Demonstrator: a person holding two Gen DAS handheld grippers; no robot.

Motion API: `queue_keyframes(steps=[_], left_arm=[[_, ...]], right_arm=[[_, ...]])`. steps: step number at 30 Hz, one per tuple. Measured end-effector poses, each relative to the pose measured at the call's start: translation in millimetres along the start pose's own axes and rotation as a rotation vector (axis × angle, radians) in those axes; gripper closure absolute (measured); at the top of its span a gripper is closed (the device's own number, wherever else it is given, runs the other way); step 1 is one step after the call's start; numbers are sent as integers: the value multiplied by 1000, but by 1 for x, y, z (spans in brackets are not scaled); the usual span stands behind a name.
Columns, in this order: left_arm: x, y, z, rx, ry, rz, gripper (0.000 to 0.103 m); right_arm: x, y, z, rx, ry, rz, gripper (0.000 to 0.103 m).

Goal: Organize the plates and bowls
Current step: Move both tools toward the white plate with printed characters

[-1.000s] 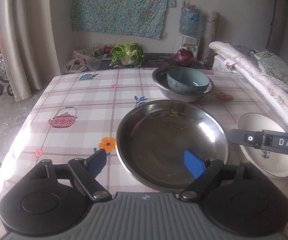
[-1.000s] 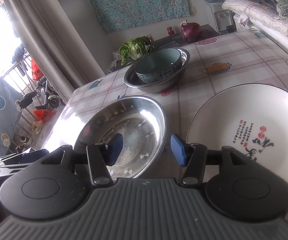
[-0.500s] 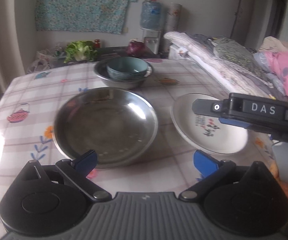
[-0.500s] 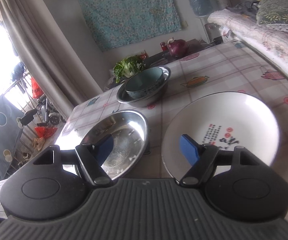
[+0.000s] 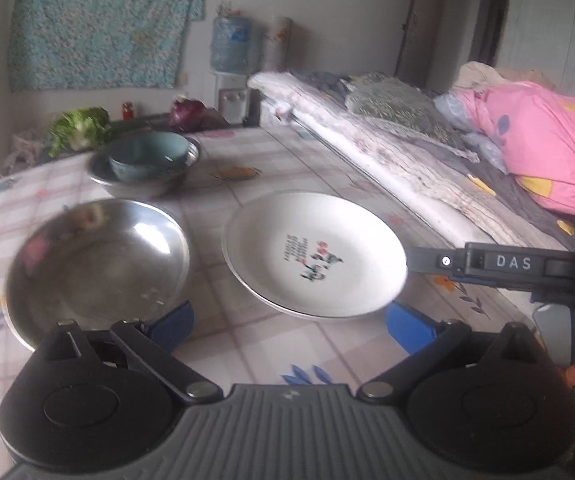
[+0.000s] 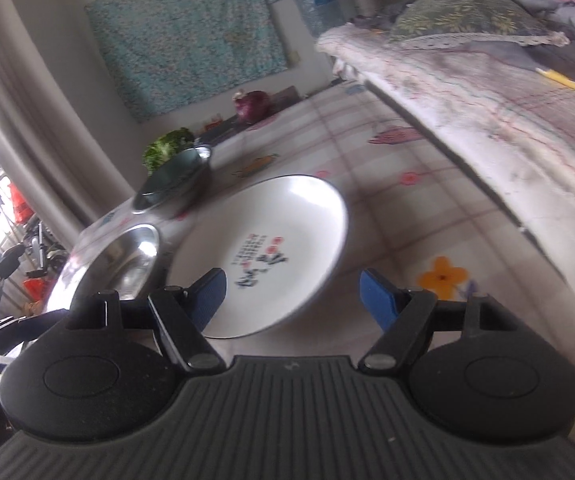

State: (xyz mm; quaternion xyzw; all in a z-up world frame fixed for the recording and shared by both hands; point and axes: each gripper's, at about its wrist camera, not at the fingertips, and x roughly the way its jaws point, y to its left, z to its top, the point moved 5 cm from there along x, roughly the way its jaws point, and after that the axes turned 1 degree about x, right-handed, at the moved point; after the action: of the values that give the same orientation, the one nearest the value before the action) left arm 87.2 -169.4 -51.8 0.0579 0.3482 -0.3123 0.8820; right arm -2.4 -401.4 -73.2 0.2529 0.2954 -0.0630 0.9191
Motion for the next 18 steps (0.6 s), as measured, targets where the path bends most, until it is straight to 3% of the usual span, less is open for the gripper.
queue_keyframes(steps=[5, 13, 18], left_arm=[[22, -10, -7, -13, 31, -62, 0], [40, -4, -6, -33, 32, 10, 3], [50, -2, 1, -50, 28, 46, 14]], right_arm=[[8, -17, 5, -9, 9, -28, 29], [36, -17, 14, -38, 25, -28, 32], [56, -24, 23, -32, 33, -32, 46]])
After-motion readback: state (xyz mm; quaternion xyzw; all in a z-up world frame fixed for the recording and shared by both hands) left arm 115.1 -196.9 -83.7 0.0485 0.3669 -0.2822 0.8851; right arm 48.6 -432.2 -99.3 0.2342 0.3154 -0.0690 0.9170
